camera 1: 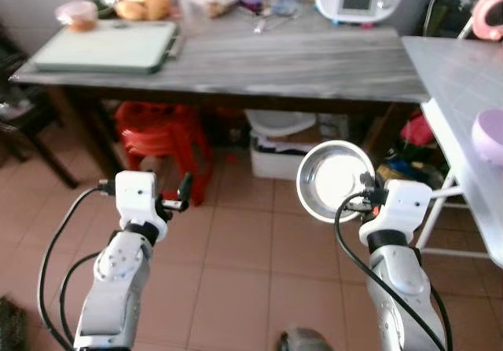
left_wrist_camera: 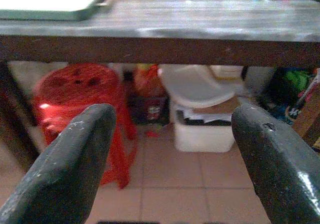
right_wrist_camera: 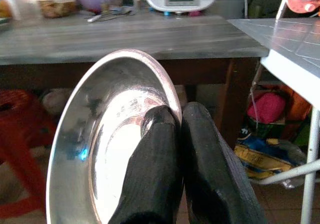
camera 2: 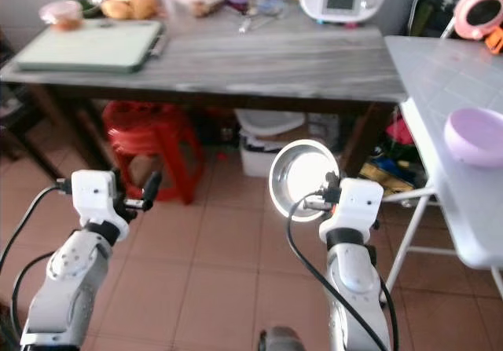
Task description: Setting the table
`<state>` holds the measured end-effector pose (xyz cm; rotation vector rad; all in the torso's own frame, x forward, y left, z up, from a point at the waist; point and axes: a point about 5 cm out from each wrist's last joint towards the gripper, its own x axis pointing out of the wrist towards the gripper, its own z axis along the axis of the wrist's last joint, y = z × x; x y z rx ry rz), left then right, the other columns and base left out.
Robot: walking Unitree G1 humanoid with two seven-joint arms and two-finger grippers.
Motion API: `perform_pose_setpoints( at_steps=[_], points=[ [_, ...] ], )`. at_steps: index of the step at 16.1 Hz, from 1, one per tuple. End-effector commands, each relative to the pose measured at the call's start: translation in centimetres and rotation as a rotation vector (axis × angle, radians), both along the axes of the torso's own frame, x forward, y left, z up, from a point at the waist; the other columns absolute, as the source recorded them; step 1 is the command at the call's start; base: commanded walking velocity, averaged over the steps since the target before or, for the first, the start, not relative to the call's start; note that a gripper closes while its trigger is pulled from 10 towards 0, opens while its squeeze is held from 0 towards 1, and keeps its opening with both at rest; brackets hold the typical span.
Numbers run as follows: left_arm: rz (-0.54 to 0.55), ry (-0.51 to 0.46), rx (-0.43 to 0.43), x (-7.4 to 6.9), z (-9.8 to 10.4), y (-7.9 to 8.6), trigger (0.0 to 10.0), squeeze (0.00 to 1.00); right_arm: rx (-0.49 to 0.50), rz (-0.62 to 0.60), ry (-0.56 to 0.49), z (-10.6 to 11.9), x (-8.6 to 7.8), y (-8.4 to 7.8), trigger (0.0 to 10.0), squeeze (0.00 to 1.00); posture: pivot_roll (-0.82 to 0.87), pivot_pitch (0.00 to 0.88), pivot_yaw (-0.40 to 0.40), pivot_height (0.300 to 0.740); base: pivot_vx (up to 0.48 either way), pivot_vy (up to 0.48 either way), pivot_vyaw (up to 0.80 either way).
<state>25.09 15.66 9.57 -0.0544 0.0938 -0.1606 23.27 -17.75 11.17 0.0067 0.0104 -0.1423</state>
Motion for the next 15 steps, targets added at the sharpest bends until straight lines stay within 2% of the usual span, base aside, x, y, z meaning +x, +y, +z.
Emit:
perform_pose_setpoints(
  at_steps=[1,9,15],
  points=[
    [-0.007,-0.014,0.0,0.1,0.3,-0.3,10.0,0.0,-0.013,-0.011,-0.014,0.4,0.2,-0.4,10.0,0.0,-0.01,0.0,0.037,0.74,0.458,0.0,0.0],
    [-0.016,-0.024,-0.005,0.4,0.4,-0.8,10.0,0.0,-0.031,-0.004,-0.033,0.9,0.9,-0.6,10.0,0.0,-0.01,0.0,0.039,0.74,0.444,0.0,0.0],
    [-0.005,-0.018,-0.007,0.5,0.3,-0.8,10.0,0.0,-0.007,0.015,-0.078,2.3,2.0,-0.3,10.0,0.0,-0.01,0.0,0.037,0.74,0.429,0.041,0.0]
  ],
)
